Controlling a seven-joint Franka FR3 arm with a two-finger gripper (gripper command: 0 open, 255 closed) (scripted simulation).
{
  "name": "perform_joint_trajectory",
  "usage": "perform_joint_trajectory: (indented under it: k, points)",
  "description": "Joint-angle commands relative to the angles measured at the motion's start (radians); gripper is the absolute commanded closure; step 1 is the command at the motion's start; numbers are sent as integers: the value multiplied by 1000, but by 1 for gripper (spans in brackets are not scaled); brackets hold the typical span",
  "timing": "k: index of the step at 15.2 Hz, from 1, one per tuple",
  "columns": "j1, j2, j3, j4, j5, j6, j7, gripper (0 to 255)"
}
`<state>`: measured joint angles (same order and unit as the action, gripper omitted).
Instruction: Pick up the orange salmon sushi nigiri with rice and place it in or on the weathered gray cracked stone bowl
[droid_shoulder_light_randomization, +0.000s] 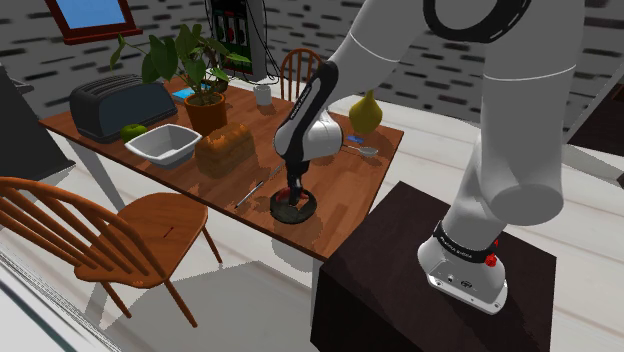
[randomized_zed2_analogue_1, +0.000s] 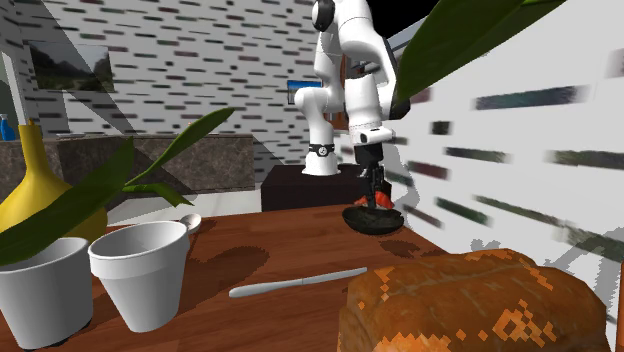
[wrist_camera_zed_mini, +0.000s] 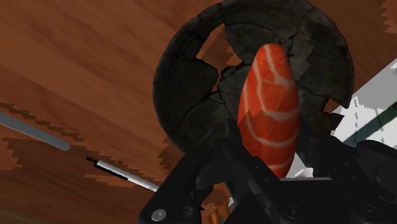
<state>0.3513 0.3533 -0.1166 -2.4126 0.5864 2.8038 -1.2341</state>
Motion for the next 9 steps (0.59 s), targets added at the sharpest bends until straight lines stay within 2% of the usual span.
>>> perform_joint_trajectory:
  k: [1,3,9]
  points:
    - [-13,30,19,9,27,22,-24,255]
    - [-26,56,36,17,48,39,-44,255]
    - [-26,56,36,17,47,39,-43,255]
